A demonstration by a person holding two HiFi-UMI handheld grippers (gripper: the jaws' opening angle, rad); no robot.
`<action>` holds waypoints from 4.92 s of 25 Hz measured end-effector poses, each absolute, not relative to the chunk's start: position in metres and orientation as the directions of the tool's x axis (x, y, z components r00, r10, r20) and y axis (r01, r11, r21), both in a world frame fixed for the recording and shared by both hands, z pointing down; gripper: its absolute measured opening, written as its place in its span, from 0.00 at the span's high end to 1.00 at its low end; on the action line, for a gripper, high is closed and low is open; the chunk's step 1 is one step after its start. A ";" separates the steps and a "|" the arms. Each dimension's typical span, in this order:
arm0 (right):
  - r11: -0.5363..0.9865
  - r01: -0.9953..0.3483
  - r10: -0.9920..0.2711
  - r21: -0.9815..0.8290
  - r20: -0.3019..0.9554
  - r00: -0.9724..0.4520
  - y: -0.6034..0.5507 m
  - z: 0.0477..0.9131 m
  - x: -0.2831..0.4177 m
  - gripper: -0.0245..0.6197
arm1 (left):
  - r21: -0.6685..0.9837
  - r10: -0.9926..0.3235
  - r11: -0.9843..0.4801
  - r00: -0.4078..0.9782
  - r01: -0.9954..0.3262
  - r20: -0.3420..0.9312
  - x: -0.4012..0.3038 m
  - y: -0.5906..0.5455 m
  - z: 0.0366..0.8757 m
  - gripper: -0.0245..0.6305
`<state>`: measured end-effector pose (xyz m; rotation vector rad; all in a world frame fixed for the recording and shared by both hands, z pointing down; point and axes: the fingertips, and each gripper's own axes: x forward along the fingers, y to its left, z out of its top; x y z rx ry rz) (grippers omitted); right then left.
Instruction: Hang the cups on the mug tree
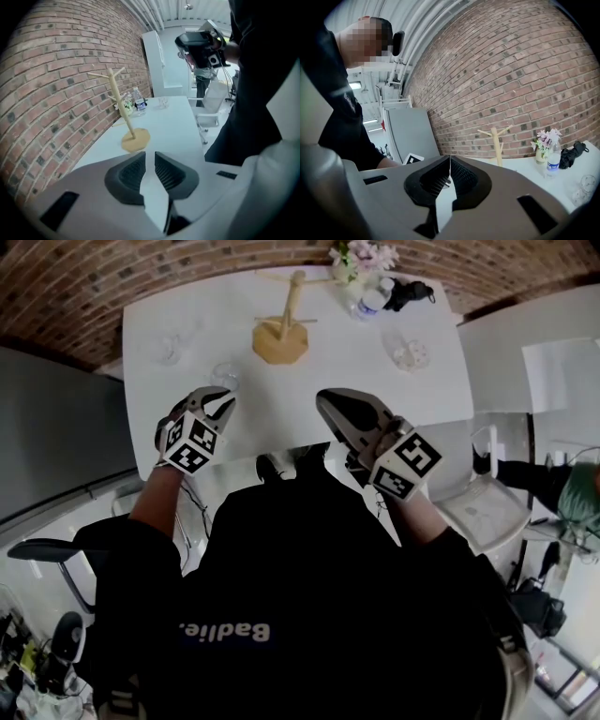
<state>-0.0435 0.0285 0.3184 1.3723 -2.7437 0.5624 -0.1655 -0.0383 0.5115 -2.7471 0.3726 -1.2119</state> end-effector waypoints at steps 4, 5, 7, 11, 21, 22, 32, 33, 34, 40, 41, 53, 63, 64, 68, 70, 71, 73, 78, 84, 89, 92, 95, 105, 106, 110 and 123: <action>0.549 -0.779 -0.764 -0.301 0.196 -0.615 0.030 0.324 -0.041 0.91 | -0.290 -0.268 -0.956 0.570 -0.054 0.777 -0.166 -0.044 0.534 0.87; 0.548 -0.780 -0.764 -0.302 0.199 -0.614 0.031 0.325 -0.040 0.91 | -0.308 -0.266 -0.951 0.548 -0.017 0.793 -0.166 -0.045 0.540 0.86; 0.542 -0.783 -0.766 -0.304 0.204 -0.609 0.031 0.325 -0.038 0.91 | -0.329 -0.258 -0.943 0.504 0.054 0.824 -0.166 -0.047 0.552 0.86; 0.528 -0.794 -0.773 -0.303 0.215 -0.596 0.034 0.327 -0.031 0.91 | -0.336 -0.249 -0.932 0.431 0.137 0.867 -0.168 -0.053 0.574 0.84; 0.508 -0.805 -0.782 -0.307 0.229 -0.580 0.039 0.328 -0.014 0.91 | -0.314 -0.243 -0.901 0.253 0.299 0.937 -0.172 -0.059 0.611 0.81; 0.506 -0.806 -0.783 -0.308 0.228 -0.579 0.039 0.328 -0.012 0.91 | -0.311 -0.244 -0.895 0.232 0.321 0.942 -0.173 -0.059 0.614 0.81; 0.486 -0.822 -0.796 -0.296 0.239 -0.557 0.046 0.325 0.010 0.91 | -0.301 -0.267 -0.838 0.139 0.455 0.954 -0.176 -0.059 0.631 0.86; 0.483 -0.825 -0.797 -0.295 0.242 -0.553 0.047 0.324 0.013 0.91 | -0.295 -0.264 -0.832 0.132 0.470 0.955 -0.176 -0.059 0.632 0.87; 0.479 -0.827 -0.799 -0.295 0.244 -0.550 0.047 0.324 0.015 0.91 | -0.290 -0.262 -0.825 0.125 0.486 0.957 -0.176 -0.059 0.633 0.87; 0.451 -0.839 -0.816 -0.305 0.239 -0.525 0.051 0.323 0.026 0.91 | -0.250 -0.230 -0.821 0.103 0.514 0.968 -0.178 -0.058 0.634 0.90; 0.446 -0.841 -0.819 -0.307 0.239 -0.522 0.051 0.323 0.027 0.91 | -0.244 -0.223 -0.825 0.102 0.510 0.969 -0.179 -0.058 0.634 0.90; 0.414 -0.852 -0.843 -0.321 0.218 -0.492 0.060 0.314 0.039 0.91 | -0.263 -0.207 -0.876 0.179 0.403 0.962 -0.177 -0.057 0.618 0.91; 0.408 -0.858 -0.848 -0.313 0.217 -0.483 0.061 0.314 0.036 0.91 | -0.232 -0.132 -0.950 0.403 0.210 0.906 -0.138 -0.039 0.574 0.91; 0.409 -0.856 -0.846 -0.316 0.220 -0.485 0.061 0.315 0.035 0.91 | -0.224 -0.123 -0.956 0.437 0.187 0.891 -0.131 -0.037 0.567 0.91; 0.422 -0.849 -0.842 -0.318 0.211 -0.497 0.058 0.316 0.032 0.91 | -0.179 -0.085 -0.978 0.579 0.107 0.811 -0.102 -0.028 0.536 0.91; 0.426 -0.849 -0.838 -0.313 0.217 -0.500 0.056 0.320 0.033 0.91 | -0.152 -0.070 -0.986 0.643 0.074 0.763 -0.087 -0.024 0.521 0.92; 0.428 -0.850 -0.834 -0.308 0.227 -0.502 0.055 0.322 0.035 0.91 | -0.140 -0.063 -0.988 0.672 0.061 0.737 -0.080 -0.022 0.514 0.92; 0.436 -0.852 -0.826 -0.290 0.248 -0.507 0.052 0.327 0.040 0.91 | -0.118 -0.052 -0.992 0.726 0.040 0.686 -0.065 -0.017 0.499 0.92; 0.488 -0.843 -0.793 -0.227 0.287 -0.537 0.041 0.337 0.057 0.91 | -0.069 -0.057 -0.997 0.803 -0.019 0.593 -0.030 -0.008 0.456 0.92; 0.539 -0.816 -0.753 -0.207 0.315 -0.578 0.020 0.349 0.081 0.91 | -0.015 -0.052 -0.999 0.853 -0.052 0.519 0.000 -0.007 0.430 0.92; 0.595 -0.775 -0.698 -0.212 0.342 -0.629 0.009 0.364 0.101 0.90 | 0.091 -0.002 -0.995 0.916 -0.042 0.400 0.024 -0.002 0.411 0.92; 0.624 -0.744 -0.658 -0.239 0.352 -0.665 0.005 0.372 0.109 0.76 | 0.142 0.038 -0.990 0.943 -0.010 0.331 0.035 0.003 0.404 0.93; 0.654 -0.710 -0.615 -0.261 0.365 -0.699 0.002 0.382 0.114 0.66 | 0.172 0.071 -0.985 0.957 0.022 0.282 0.045 0.007 0.399 0.93; 0.730 -0.594 -0.491 -0.338 0.344 -0.800 0.001 0.398 0.123 0.53 | 0.303 0.125 -0.950 0.983 0.078 0.138 0.067 0.008 0.381 0.93; 0.734 -0.576 -0.480 -0.359 0.325 -0.815 0.000 0.396 0.123 0.52 | 0.319 0.137 -0.943 0.982 0.090 0.128 0.068 0.009 0.378 0.93; 0.752 -0.509 -0.433 -0.418 0.269 -0.860 -0.003 0.392 0.119 0.49 | 0.360 0.174 -0.924 0.980 0.128 0.099 0.070 0.013 0.371 0.93; 0.789 -0.404 -0.334 -0.462 0.229 -0.914 -0.010 0.397 0.111 0.47 | 0.393 0.244 -0.896 0.969 0.207 0.045 0.082 0.018 0.372 0.93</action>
